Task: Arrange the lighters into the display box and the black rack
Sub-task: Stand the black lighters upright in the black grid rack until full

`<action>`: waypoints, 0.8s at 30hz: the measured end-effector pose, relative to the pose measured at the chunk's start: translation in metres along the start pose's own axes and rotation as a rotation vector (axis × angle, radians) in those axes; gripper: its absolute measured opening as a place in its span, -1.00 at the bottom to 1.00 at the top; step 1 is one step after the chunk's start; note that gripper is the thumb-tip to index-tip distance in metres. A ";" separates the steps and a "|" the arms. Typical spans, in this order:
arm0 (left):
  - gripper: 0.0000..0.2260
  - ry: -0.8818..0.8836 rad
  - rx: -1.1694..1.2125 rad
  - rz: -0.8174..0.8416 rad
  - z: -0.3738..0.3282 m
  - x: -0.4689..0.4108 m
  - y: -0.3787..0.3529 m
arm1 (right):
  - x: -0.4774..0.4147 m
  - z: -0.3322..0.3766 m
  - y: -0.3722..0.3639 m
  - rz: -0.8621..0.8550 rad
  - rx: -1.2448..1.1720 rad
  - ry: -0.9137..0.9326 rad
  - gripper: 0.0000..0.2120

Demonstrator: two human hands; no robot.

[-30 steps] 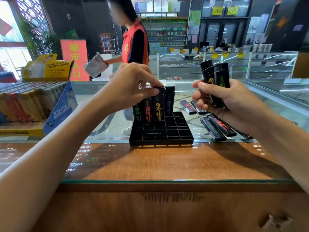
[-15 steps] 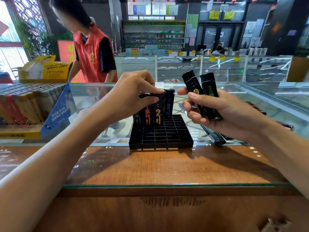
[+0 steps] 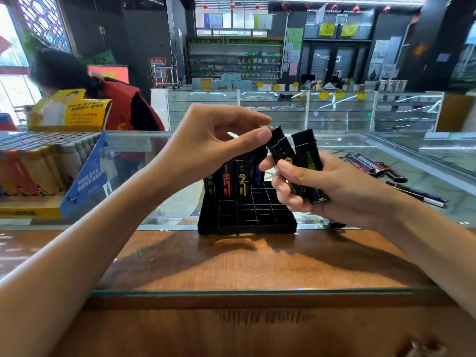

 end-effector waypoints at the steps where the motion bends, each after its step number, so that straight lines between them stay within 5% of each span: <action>1: -0.73 -0.004 0.029 -0.010 0.000 0.000 -0.002 | 0.000 -0.001 -0.001 0.004 0.008 -0.008 -0.80; 6: -0.78 -0.016 0.055 -0.021 0.002 0.000 0.001 | -0.001 -0.003 -0.003 -0.004 0.044 -0.039 -0.69; 14: -0.81 0.062 -0.179 0.023 0.009 0.006 0.013 | 0.006 0.005 0.013 -0.373 0.178 -0.007 -0.74; 24: -0.81 -0.025 0.102 0.110 0.006 0.002 0.004 | 0.001 0.001 -0.001 0.018 0.002 -0.072 -0.71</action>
Point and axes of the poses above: each hand's wrist, its own x-axis away from the middle knuckle, its own y-axis out of the back of the hand, z = x × y, the point moved 2 cm from there along -x, towards the middle knuckle, and after that the axes turned 14 degrees about z, right-handed, at the moved point
